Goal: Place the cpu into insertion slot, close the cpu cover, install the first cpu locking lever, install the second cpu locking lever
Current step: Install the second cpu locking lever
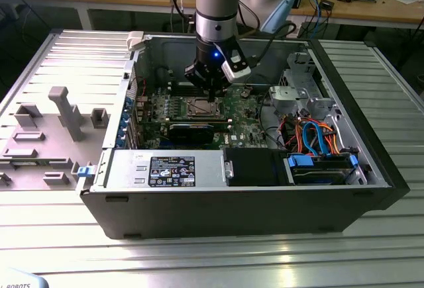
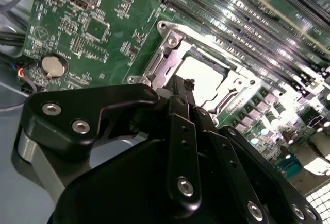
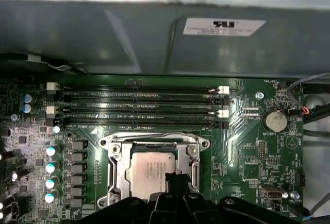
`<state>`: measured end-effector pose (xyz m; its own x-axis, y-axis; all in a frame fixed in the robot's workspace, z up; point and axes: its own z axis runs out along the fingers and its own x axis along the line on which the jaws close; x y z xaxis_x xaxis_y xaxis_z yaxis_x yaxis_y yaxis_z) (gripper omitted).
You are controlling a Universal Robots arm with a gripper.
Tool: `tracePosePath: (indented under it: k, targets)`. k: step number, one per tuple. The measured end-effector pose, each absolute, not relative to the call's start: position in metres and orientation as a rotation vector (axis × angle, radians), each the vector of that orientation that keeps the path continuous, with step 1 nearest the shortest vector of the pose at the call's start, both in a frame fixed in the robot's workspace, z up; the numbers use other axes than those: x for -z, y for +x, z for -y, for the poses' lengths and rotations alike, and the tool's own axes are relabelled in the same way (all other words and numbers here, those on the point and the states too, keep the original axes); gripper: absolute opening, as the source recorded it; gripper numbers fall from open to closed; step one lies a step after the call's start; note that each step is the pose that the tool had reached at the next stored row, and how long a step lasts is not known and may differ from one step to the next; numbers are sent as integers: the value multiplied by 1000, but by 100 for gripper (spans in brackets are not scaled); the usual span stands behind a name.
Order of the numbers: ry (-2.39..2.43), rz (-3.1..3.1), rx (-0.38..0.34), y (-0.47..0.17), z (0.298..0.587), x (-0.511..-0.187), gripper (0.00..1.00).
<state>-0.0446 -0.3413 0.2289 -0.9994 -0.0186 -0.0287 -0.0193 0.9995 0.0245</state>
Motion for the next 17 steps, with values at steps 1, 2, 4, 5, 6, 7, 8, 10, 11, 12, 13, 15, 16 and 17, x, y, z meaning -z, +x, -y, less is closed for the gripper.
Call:
tracePosePath:
  k: [1, 2, 4, 5, 6, 7, 8, 10, 11, 12, 13, 15, 16, 17]
  targets:
    - [-29, -3113, -39, -45, 342, -229, 11]
    - [-29, -3113, -39, -45, 343, -229, 11]
    - [-29, -3113, -39, -45, 343, -229, 11]
    - [-29, -3113, -39, -45, 343, -229, 11]
    - [-29, -3113, -39, -45, 344, -229, 11]
    - [-29, -3113, -39, -45, 344, -229, 11]
    - [-29, -3113, -39, -45, 344, -229, 11]
    - [-29, -3113, -39, -45, 344, -229, 11]
    - [-29, -3113, -39, -45, 344, -229, 11]
    - [-29, -3113, -39, -45, 345, -229, 11]
    - [-29, -3113, -39, -45, 345, -229, 11]
    - [-29, -3113, -39, -45, 345, -229, 11]
    - [-29, -3113, -39, -45, 345, -229, 11]
    - [-30, -3113, -39, -45, 345, -229, 11]
